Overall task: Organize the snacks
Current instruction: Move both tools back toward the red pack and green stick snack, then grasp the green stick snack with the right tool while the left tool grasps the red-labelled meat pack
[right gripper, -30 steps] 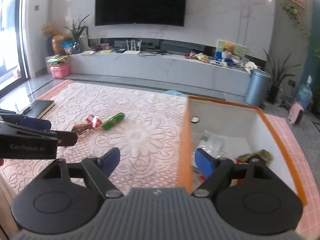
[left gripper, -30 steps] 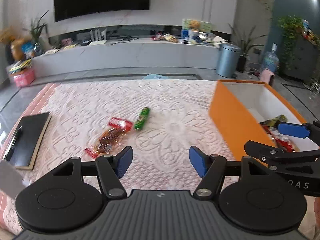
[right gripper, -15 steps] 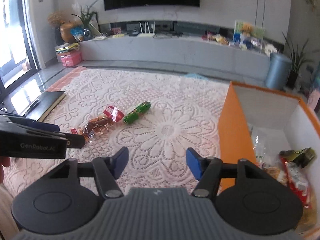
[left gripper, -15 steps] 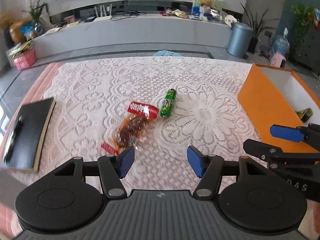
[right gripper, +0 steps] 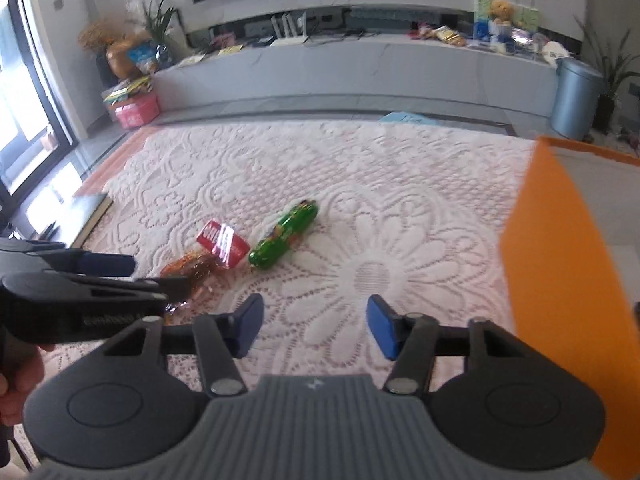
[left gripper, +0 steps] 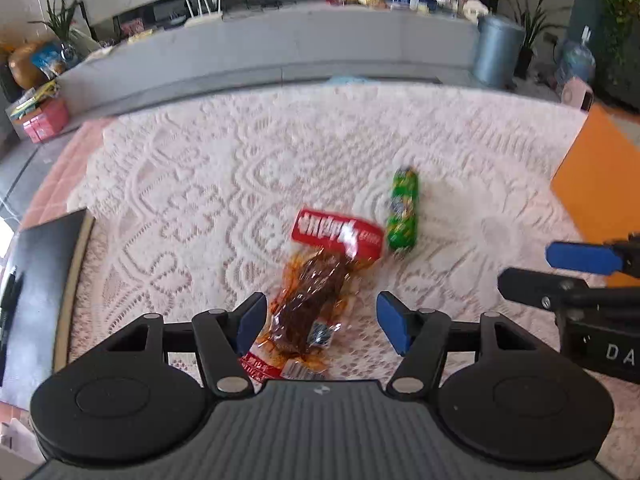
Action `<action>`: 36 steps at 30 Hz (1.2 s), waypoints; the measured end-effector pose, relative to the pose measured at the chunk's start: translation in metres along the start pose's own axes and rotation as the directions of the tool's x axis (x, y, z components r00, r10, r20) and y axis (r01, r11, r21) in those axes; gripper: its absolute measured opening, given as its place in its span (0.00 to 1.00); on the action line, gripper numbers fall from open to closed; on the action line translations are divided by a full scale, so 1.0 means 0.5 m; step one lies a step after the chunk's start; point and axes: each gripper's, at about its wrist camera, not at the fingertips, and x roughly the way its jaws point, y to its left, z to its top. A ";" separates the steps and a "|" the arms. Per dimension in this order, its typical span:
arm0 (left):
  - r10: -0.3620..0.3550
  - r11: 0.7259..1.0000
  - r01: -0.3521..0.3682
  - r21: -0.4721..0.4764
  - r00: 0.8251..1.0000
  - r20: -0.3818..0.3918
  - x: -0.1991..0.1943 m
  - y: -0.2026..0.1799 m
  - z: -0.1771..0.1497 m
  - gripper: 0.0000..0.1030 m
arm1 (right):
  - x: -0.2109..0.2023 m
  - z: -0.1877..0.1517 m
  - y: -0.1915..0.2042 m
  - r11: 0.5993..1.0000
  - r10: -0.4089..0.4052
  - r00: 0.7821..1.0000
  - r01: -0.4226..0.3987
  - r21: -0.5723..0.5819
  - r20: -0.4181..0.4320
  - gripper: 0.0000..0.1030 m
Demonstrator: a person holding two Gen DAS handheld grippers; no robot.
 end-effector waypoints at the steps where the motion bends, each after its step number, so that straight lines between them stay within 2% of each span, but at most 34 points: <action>1: 0.002 1.000 -0.002 0.005 1.000 0.008 0.004 0.001 -0.002 0.72 | 0.014 0.001 0.005 1.000 0.005 1.000 -0.005 -0.005 -0.007 0.50; 3: -0.006 1.000 0.006 0.017 1.000 0.017 0.013 0.003 -0.008 0.80 | 0.035 0.005 0.010 1.000 0.007 1.000 -0.007 0.002 -0.011 0.50; 10: -0.012 0.998 0.011 0.067 1.000 0.018 0.049 -0.004 -0.017 0.81 | 0.085 0.024 0.009 0.999 0.018 1.000 -0.018 0.046 0.020 0.50; 14: -0.028 0.999 0.026 0.046 0.999 0.038 0.060 0.009 -0.015 0.84 | 0.111 0.037 0.012 0.998 0.017 0.999 -0.019 0.064 0.029 0.50; 17: -0.034 0.999 0.035 -0.004 0.998 0.046 0.063 0.022 -0.013 0.80 | 0.126 0.044 0.017 0.997 0.019 0.999 -0.022 0.070 0.043 0.50; 24: -0.033 0.999 0.033 -0.007 0.997 0.067 0.058 0.017 -0.017 0.71 | 0.159 0.070 0.034 0.997 0.029 0.997 -0.034 0.072 0.066 0.50; 31: -0.017 1.000 0.017 -0.001 0.997 0.073 0.056 0.011 -0.019 0.71 | 0.203 0.085 0.044 0.998 0.001 0.999 -0.003 0.057 0.037 0.50; 33: -0.015 1.000 0.016 -0.006 0.997 0.075 0.058 0.012 -0.019 0.74 | 0.215 0.085 0.045 0.999 -0.006 1.000 0.005 0.052 0.021 0.43; 34: -0.005 1.000 0.006 -0.006 0.997 0.077 0.057 0.011 -0.020 0.77 | 0.220 0.084 0.044 0.998 0.003 1.000 -0.004 0.057 0.009 0.37; 35: -0.002 1.000 0.002 -0.004 0.997 0.078 0.058 0.011 -0.020 0.79 | 0.221 0.082 0.041 0.997 0.016 1.000 -0.017 0.069 0.004 0.25; 36: -0.005 1.000 0.006 -0.011 0.997 0.078 0.058 0.012 -0.020 0.79 | 0.220 0.082 0.040 0.998 0.020 1.000 -0.020 0.066 -0.006 0.22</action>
